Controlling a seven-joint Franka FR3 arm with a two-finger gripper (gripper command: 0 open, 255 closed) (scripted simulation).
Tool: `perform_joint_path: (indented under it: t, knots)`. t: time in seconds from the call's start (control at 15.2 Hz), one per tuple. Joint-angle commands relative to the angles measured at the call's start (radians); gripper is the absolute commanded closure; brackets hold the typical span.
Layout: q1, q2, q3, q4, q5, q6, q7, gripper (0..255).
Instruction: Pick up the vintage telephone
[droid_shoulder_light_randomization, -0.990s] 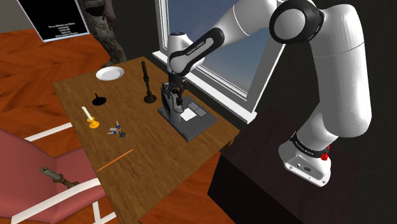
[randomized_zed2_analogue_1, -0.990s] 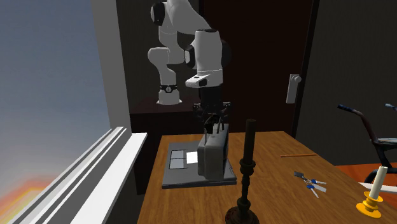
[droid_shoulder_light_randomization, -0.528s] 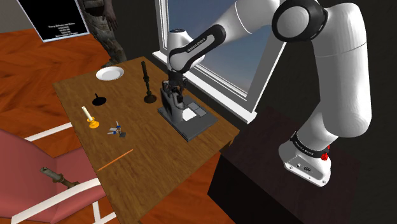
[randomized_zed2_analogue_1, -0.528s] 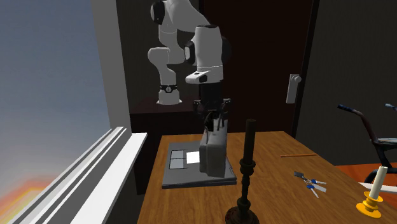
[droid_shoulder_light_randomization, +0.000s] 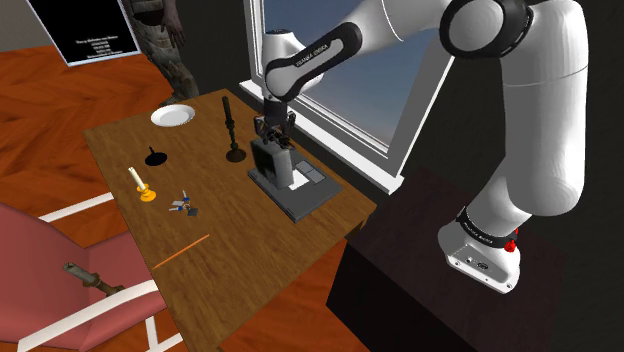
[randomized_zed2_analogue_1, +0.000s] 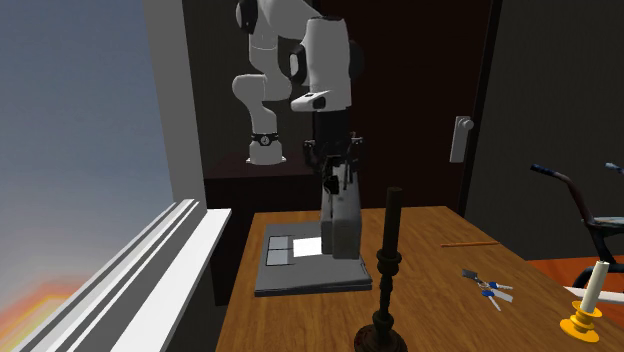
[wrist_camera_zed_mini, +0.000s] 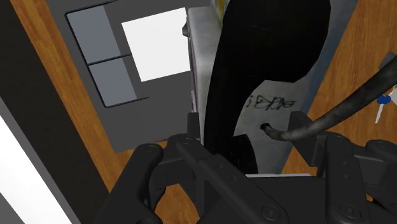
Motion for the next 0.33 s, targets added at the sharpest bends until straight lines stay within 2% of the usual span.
perform_joint_path:
  t: [0.0, 0.26]
  knots:
    - [-0.002, -0.018, 0.001, 0.007, 0.002, -0.021, -0.001, 255]
    - [-0.003, -0.035, 0.002, 0.012, 0.003, -0.043, 0.000, 255]
